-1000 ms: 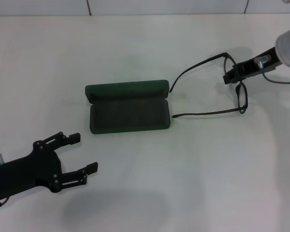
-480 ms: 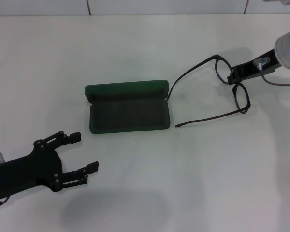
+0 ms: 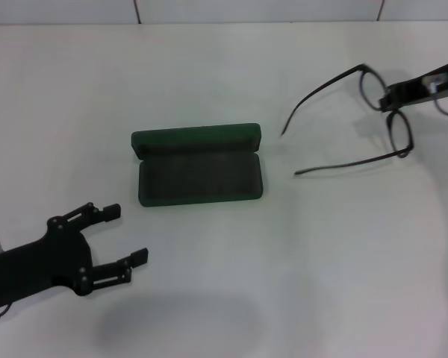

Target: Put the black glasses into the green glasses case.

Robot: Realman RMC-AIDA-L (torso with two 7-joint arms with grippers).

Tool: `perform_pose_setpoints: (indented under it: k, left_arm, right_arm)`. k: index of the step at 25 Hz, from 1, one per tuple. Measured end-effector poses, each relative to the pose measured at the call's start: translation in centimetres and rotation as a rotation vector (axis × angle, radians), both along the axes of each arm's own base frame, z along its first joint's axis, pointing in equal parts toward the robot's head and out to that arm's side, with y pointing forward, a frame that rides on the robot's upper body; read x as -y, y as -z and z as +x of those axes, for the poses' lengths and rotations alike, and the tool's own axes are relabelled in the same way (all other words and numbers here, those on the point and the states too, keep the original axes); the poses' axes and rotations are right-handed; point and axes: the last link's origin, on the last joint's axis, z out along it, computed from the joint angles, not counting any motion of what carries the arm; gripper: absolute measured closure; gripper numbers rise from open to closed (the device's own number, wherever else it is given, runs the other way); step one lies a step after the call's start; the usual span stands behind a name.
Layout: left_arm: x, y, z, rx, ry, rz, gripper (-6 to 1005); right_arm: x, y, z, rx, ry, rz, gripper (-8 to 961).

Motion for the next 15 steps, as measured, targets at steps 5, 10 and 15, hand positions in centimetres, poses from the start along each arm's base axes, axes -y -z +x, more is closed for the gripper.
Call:
perform_pose_setpoints:
  k: [5,10,15]
  left_arm:
    - [0.0,-0.5,0.1,0.046,-0.033,0.032,119]
    - [-0.4,-1.2,0.5,0.13,-0.088,0.031,119]
    - [-0.8,-2.0,1.5,0.212,-0.075,0.033,119]
  right_arm:
    - [0.5,-2.6,1.2,-0.072,-0.05,0.065,887]
    - [2.0,-3.8,1.6,-0.208,-0.238,0.074,887]
    - [4.1,-4.9,1.8,-0.331,-0.503,0.117,887]
